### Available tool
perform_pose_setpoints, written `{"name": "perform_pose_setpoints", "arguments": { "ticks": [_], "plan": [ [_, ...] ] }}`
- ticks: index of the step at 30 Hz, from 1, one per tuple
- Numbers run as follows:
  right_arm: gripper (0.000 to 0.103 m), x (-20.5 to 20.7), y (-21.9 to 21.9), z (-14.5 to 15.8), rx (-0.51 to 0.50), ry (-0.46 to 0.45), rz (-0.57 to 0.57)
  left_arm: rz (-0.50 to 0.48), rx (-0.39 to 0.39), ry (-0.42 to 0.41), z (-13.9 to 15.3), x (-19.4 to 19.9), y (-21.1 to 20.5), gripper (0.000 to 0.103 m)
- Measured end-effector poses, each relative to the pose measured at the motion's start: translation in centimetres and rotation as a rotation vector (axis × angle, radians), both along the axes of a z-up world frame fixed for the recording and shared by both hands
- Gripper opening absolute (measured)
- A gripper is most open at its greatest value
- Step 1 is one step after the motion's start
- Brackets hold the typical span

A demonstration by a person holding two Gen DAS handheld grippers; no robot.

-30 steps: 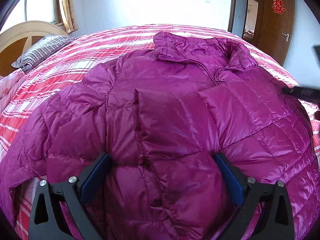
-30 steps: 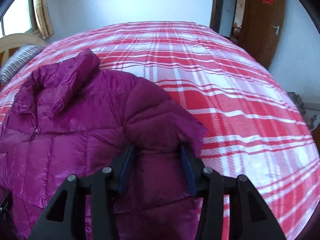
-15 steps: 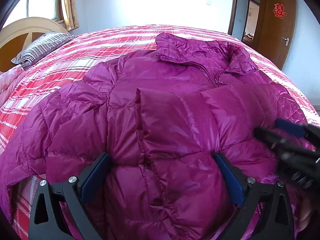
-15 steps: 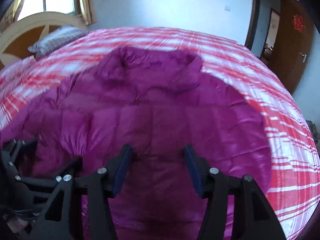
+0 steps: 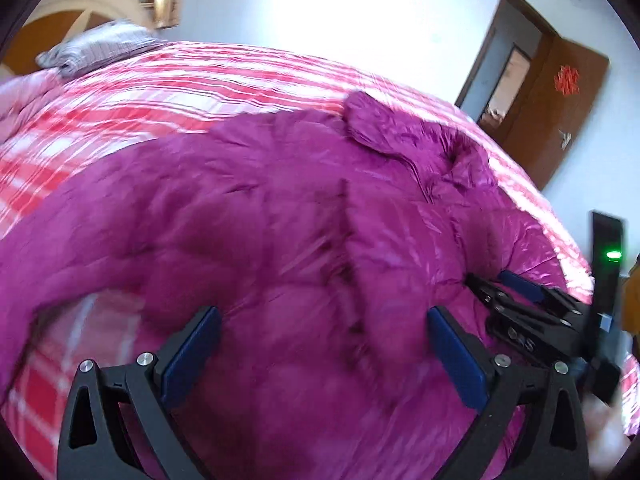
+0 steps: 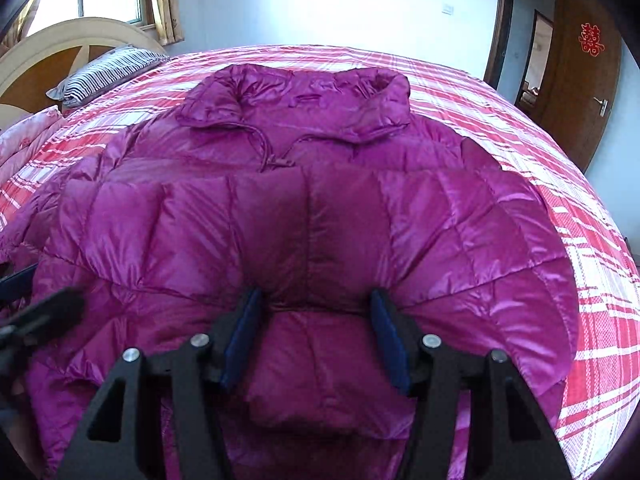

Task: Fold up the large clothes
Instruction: 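Move the left tool to the cuff of the other sleeve, then close the left tool on the other sleeve cuff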

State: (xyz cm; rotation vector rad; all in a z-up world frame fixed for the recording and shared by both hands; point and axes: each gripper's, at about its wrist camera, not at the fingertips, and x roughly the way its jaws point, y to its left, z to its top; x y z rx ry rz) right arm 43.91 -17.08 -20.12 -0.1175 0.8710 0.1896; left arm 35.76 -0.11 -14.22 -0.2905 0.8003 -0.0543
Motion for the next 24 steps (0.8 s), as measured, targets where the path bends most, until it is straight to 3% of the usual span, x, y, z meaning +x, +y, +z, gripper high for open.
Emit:
{"name": "perform_pose_setpoints", "arguments": {
  "ticks": [7,10,12,17,22,24],
  "plan": [
    [0.061,0.0,0.0,-0.1,-0.004,-0.003,0.0,0.136,0.089,-0.063,2.5,-7.0,7.6,0.102],
    [0.061,-0.1,0.0,0.0,-0.003,-0.006,-0.001,0.212,0.128,-0.039,2.8,-9.8,11.7,0.102],
    [0.061,-0.1,0.0,0.0,0.002,-0.007,-0.002,0.259,0.113,-0.001,2.4,-12.0,14.6,0.102],
    [0.061,-0.3,-0.1,0.0,0.007,-0.012,-0.002,0.324,-0.022,0.019,1.8,-16.7,18.3,0.102],
    [0.062,-0.5,-0.1,0.1,0.007,-0.021,-0.005,0.304,-0.368,0.03,0.3,-17.1,18.8,0.102],
    [0.063,-0.5,-0.1,0.2,0.006,-0.023,-0.007,0.306,-0.43,0.019,-0.1,-16.5,18.5,0.102]
  ]
}}
